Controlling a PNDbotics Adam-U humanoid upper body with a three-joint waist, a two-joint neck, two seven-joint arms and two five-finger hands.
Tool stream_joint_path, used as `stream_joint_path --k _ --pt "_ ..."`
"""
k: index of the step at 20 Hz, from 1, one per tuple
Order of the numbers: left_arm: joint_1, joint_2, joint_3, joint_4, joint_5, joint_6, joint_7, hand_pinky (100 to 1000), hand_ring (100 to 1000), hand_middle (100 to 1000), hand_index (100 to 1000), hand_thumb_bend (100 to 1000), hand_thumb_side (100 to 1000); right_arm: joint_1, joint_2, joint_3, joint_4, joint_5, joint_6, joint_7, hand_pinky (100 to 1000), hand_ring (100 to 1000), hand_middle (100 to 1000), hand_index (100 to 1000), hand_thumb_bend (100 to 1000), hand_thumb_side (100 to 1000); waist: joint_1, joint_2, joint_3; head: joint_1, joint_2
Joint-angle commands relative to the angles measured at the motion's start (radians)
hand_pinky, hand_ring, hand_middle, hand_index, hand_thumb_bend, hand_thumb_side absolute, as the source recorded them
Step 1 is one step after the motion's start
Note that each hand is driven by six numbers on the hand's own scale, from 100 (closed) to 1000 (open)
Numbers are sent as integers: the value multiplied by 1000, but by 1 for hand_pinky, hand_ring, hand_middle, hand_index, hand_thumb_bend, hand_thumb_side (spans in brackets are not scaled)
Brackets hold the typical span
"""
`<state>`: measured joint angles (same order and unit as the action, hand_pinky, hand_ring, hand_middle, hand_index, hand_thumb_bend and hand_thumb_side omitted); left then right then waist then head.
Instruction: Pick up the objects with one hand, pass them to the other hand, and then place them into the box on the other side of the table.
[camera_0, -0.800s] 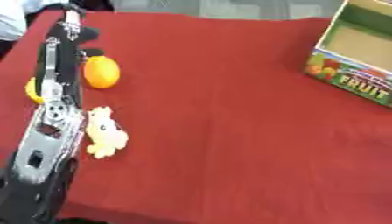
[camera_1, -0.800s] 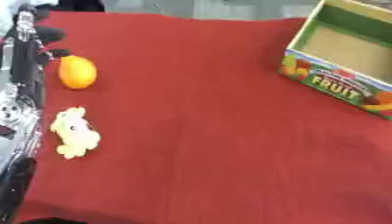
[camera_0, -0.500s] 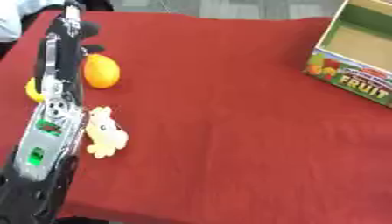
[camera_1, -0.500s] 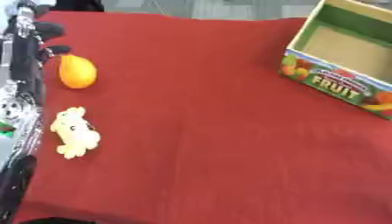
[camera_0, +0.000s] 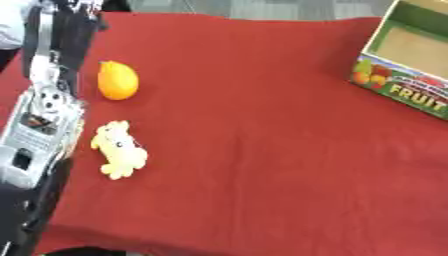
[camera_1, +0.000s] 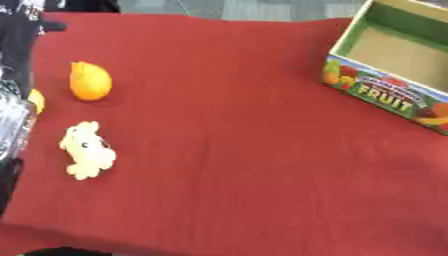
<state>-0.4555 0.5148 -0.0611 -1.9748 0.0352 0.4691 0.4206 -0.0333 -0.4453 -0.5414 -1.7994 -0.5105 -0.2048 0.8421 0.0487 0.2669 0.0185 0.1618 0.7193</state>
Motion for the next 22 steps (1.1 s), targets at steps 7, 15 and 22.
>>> stream_joint_path --k 7,15,22 --pt "-102 276 -31 80 -62 194 -266 753 824 659 870 299 431 5 -51 -9 -19 12 -3 2 1000 1000 799 1000 100 528 11 -23 0 10 10" --pt "-225 366 -91 274 -248 266 -594 792 829 721 869 520 298 4 -52 -3 -15 19 -9 10 1000 1000 799 1000 100 528 15 -22 -8 57 19" --pt "-310 379 -137 395 -477 255 -863 823 834 757 870 665 237 5 -52 0 -12 23 -14 16 1000 1000 798 1000 100 528 14 -21 -11 46 11"
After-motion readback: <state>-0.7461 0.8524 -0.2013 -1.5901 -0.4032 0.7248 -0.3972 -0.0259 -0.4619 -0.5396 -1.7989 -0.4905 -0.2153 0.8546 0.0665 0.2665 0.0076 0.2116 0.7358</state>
